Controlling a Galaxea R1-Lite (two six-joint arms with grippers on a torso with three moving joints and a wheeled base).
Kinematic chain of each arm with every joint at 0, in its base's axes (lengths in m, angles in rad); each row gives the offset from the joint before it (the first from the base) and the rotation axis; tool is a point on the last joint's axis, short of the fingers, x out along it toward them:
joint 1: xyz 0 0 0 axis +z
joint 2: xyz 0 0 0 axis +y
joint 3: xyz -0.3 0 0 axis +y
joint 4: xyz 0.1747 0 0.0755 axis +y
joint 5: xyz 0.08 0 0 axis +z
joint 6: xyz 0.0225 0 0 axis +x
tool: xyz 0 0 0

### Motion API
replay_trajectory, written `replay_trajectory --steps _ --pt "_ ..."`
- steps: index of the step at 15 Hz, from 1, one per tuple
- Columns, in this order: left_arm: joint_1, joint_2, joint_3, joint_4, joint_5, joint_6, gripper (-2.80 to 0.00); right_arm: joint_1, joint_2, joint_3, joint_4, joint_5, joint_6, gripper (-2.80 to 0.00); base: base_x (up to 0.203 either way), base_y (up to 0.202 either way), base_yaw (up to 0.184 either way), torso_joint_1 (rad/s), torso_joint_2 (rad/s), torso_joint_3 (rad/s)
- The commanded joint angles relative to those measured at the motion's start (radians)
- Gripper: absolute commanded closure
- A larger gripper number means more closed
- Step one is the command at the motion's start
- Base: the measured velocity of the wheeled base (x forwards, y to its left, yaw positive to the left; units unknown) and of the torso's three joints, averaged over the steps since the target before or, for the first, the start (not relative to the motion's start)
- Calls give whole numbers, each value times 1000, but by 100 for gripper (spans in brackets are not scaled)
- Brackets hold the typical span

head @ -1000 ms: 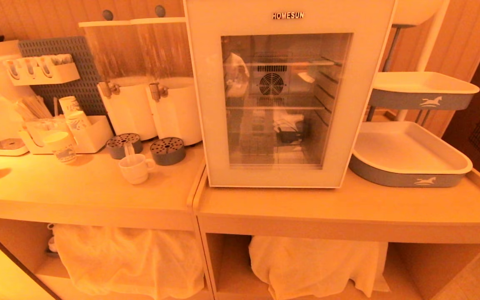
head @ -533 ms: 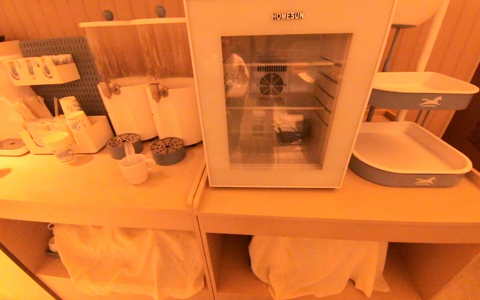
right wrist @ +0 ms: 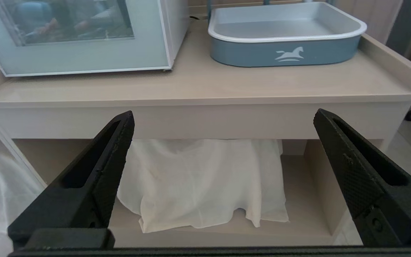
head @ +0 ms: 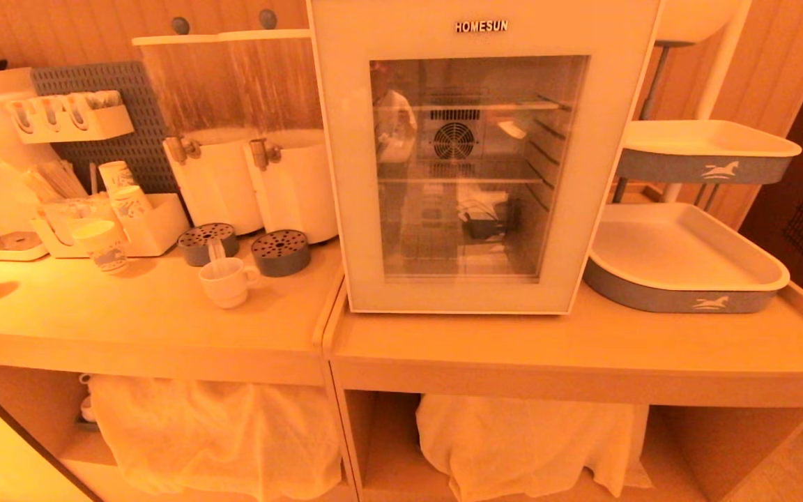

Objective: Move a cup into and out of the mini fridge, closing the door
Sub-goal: Open the freezer door

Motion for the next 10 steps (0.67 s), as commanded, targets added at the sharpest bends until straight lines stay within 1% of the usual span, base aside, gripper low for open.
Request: replay_trajectory --steps 1,2,3,4,5,6,7,8,9,10 --pt "37 287 -129 10 -213 9 -280 0 0 14 0 0 0 -280 0 0 0 0 0 0" --pt "111 378 -184 0 -421 30 -280 0 1 14 0 0 0 -280 0 0 0 0 0 0" --pt "191 464 -204 -36 -574 58 -280 0 1 14 0 0 0 -280 0 0 0 0 0 0" --pt "244 550 -216 -73 -695 88 -280 0 0 14 0 0 0 -280 0 0 0 0 0 0" --pt "287 627 -224 -103 -781 131 -280 0 1 14 0 0 0 -280 0 0 0 0 0 0" --pt "322 692 -225 -120 -819 193 -280 0 1 14 0 0 0 -280 0 0 0 0 0 0" --pt "356 747 -221 -132 -849 277 -280 0 1 14 0 0 0 -280 0 0 0 0 0 0" --pt "374 797 -216 -138 -866 337 -280 0 1 14 1 0 0 -280 0 0 0 0 0 0" --pt "380 846 -219 -142 -874 374 -280 0 1 14 1 0 0 -280 0 0 0 0 0 0" --pt "384 891 -226 -144 -882 397 -280 0 1 14 1 0 0 -280 0 0 0 0 0 0"
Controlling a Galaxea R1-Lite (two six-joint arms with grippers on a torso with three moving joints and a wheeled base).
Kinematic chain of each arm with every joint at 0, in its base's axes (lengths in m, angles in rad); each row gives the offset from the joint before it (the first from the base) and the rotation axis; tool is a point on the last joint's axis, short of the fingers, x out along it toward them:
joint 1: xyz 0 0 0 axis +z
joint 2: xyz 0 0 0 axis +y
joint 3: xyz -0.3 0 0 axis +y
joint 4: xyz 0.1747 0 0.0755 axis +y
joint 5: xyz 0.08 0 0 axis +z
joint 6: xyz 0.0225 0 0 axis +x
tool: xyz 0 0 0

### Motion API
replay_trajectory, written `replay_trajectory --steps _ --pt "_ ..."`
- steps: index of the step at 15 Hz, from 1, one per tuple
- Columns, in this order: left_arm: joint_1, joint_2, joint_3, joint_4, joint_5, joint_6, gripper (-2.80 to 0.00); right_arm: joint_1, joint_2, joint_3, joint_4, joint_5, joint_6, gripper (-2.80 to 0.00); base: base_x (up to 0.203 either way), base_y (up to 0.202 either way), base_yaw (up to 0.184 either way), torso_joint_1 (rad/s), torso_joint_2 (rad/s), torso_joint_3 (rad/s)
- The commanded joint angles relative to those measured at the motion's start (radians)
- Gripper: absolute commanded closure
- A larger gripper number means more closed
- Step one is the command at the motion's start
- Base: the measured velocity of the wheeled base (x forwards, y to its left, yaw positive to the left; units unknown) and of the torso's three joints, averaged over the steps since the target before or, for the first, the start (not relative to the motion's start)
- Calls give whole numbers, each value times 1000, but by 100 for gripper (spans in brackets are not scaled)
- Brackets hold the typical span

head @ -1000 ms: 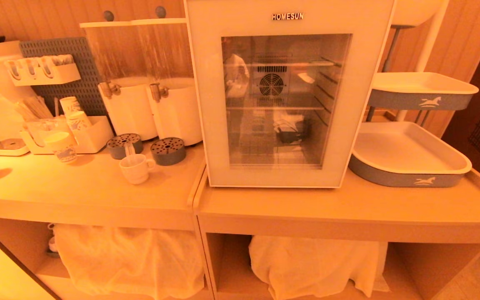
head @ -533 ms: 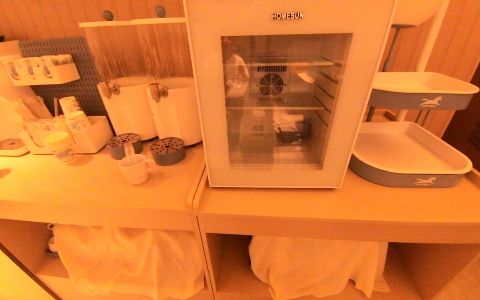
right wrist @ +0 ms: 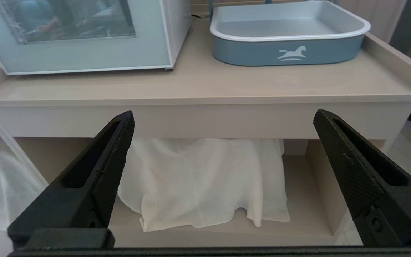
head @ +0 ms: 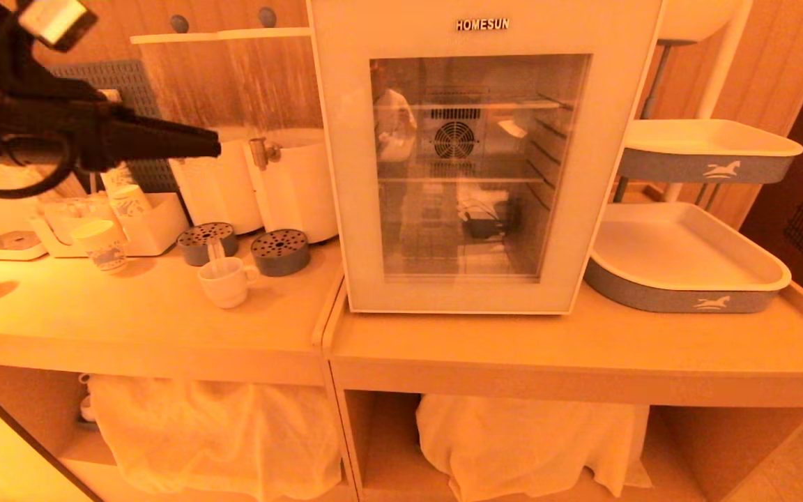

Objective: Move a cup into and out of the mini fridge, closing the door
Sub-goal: Open the freezer door

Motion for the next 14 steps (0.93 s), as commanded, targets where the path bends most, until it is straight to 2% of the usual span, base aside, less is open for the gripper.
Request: replay_trajectory --steps 1,3,5,9,14 --pt "8 134 -11 0 -18 23 -280 0 1 14 -1 -1 0 -280 0 0 0 0 0 0" --pt "3 174 -28 -8 -73 46 -280 0 1 14 -2 0 0 -280 0 0 0 0 0 0" --pt "-18 218 -37 -62 -134 48 -280 0 0 14 -3 0 0 -280 0 0 0 0 0 0" --pt "-111 275 -32 -139 -134 51 -280 0 1 15 -8 0 2 -280 0 0 0 0 0 0" --pt "-153 333 -33 -224 -125 51 -280 0 0 15 -8 0 3 -280 0 0 0 0 0 0"
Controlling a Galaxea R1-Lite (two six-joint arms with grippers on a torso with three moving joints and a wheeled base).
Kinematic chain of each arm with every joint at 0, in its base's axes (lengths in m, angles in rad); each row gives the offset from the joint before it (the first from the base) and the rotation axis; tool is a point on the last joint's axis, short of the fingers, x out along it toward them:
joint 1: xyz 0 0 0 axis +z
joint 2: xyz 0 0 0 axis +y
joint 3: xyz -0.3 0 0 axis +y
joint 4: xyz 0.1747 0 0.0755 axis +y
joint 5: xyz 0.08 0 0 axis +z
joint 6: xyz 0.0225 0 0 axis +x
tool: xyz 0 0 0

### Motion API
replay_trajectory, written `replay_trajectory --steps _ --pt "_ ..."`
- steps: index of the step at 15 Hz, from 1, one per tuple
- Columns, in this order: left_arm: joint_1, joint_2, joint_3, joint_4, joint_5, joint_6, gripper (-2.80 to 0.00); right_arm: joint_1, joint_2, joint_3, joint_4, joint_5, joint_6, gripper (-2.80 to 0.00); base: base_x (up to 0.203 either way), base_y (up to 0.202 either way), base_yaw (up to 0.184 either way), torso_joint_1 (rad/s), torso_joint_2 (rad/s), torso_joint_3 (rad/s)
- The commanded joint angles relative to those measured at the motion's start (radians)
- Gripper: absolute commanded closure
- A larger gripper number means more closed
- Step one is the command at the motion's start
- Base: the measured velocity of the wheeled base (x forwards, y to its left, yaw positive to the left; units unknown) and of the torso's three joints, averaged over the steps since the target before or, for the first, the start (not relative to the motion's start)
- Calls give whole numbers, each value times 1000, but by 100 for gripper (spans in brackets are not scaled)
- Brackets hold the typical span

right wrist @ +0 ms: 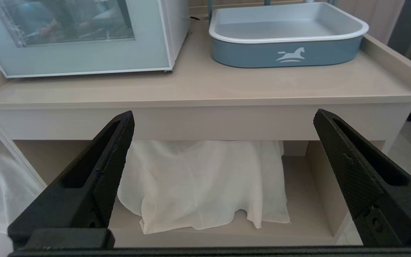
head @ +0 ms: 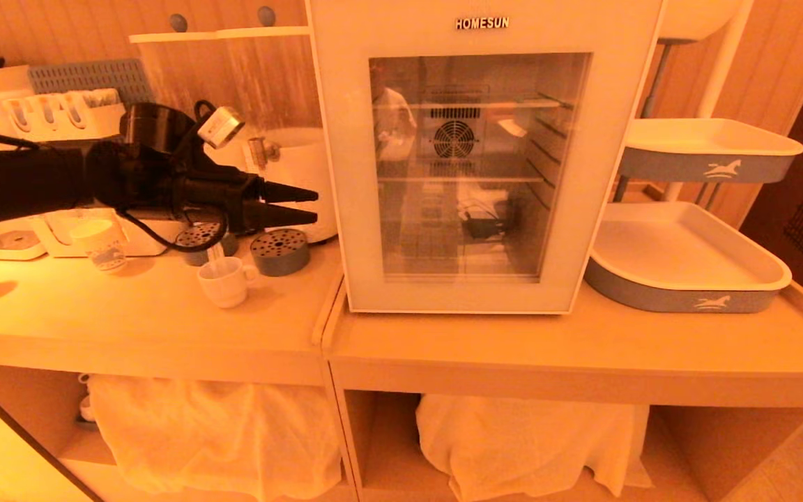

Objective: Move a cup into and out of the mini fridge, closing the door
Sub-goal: Open the freezer door

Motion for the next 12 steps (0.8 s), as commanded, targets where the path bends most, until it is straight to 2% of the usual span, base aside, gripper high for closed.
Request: replay_trajectory --steps 1,7,12 --pt "-4 19 -3 -5 -6 2 -280 0 0 15 1 0 0 -280 0 0 0 0 0 0" --pt "-8 21 2 -26 -9 4 -280 0 0 15 1 -2 0 -280 0 0 0 0 0 0" --pt "-46 39 10 -28 -1 53 -280 0 0 15 1 -2 0 -280 0 0 0 0 0 0"
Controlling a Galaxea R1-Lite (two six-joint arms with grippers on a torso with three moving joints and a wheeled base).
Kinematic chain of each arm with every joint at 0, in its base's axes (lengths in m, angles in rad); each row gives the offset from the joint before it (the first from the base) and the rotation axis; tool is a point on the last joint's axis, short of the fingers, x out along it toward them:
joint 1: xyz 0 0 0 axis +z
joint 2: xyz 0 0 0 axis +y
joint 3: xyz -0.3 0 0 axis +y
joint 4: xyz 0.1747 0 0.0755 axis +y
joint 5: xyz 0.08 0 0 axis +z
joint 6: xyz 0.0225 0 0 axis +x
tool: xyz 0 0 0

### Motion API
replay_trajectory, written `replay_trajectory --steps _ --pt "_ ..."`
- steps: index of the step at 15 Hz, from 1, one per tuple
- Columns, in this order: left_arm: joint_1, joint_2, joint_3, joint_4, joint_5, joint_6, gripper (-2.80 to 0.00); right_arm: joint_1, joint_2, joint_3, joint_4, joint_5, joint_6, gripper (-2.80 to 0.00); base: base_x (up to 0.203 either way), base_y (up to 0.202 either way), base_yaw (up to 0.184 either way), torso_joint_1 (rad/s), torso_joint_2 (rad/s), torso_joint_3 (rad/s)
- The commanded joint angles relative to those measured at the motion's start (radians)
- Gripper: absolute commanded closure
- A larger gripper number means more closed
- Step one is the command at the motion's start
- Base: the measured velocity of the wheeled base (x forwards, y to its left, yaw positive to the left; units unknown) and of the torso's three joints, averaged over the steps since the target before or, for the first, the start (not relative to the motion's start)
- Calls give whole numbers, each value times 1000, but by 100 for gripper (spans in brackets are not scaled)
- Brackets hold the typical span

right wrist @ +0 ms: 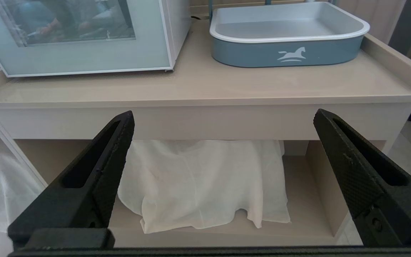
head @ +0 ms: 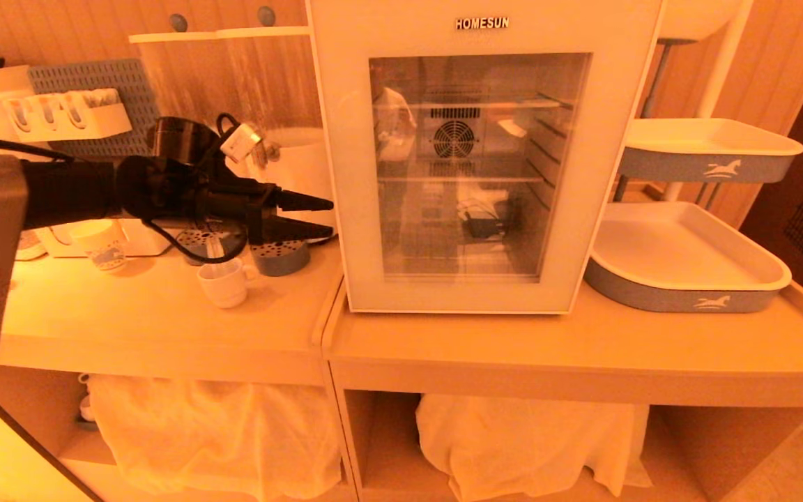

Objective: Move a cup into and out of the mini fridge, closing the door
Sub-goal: Open the freezer door

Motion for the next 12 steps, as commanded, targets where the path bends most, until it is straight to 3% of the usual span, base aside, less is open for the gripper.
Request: replay_trajectory --steps 1,7,9,12 --pt "-13 6 0 0 -9 4 -280 0 0 15 -1 0 0 -280 0 0 0 0 0 0" --pt "-34 21 -3 -1 8 6 -280 0 0 15 -1 0 0 -280 0 0 0 0 0 0" --pt "-33 29 -9 -28 82 44 -280 0 0 15 -1 2 0 -280 0 0 0 0 0 0" --pt "-32 30 -12 -36 97 47 -280 0 0 15 -1 0 0 -280 0 0 0 0 0 0"
